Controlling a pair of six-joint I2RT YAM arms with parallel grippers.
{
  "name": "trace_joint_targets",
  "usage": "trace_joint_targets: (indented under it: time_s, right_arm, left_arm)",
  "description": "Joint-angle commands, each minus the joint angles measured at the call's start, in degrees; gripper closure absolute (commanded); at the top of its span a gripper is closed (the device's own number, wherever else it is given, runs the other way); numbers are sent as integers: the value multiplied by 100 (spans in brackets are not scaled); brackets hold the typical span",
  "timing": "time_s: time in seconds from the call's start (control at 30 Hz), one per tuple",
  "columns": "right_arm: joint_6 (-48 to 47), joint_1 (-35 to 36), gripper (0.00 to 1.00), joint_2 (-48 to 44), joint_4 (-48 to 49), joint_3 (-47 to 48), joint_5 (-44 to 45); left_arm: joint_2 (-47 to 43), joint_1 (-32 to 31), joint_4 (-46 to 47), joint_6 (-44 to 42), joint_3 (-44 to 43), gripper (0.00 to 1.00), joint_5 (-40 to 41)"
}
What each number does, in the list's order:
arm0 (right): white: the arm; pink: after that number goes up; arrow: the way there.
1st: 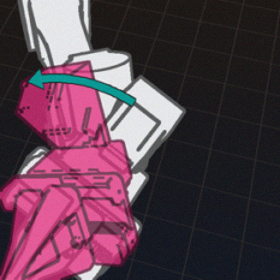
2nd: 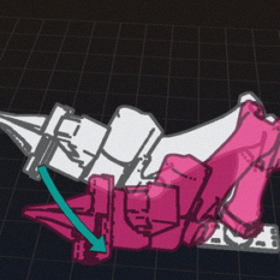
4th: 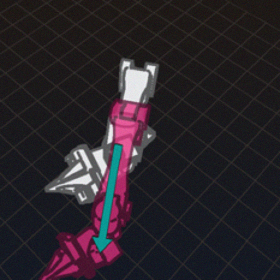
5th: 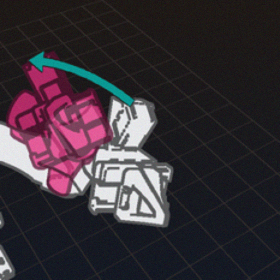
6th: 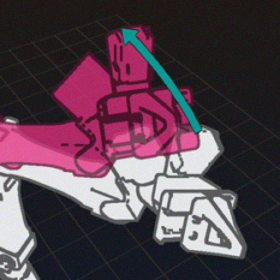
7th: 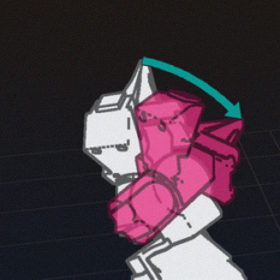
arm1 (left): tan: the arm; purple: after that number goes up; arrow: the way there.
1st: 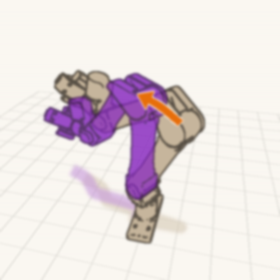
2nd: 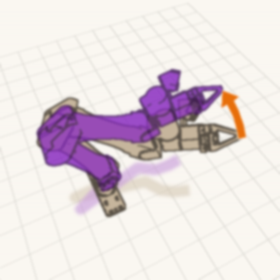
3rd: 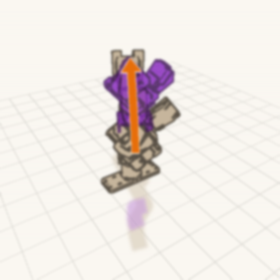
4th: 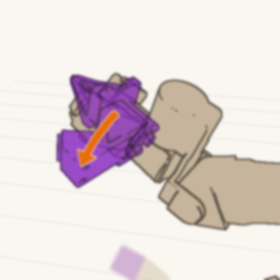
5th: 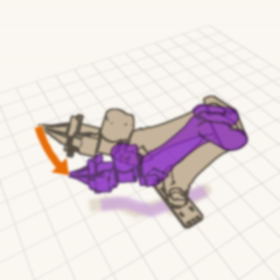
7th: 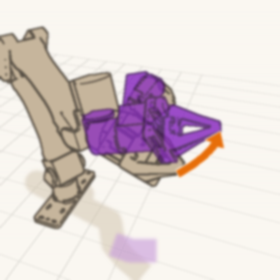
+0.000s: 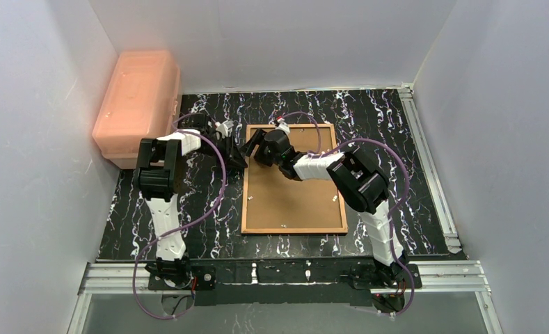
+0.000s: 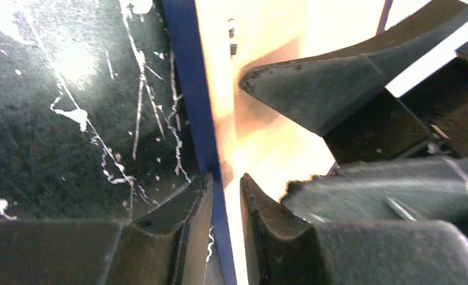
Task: Put the photo into the frame
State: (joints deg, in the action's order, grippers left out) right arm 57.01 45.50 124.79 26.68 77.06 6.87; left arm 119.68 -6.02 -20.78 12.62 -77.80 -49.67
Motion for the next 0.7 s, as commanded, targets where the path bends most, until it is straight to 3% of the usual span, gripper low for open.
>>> trace_joint_targets:
  time_s: [0.0, 0.67]
  right_arm:
    - [3, -19, 22, 46, -234, 116, -42]
    - [-158, -59, 23, 204, -431, 349, 100]
  left_arm:
    - [216, -83, -21, 37, -210, 79, 192]
    - [390, -106, 100, 50, -147, 92, 440]
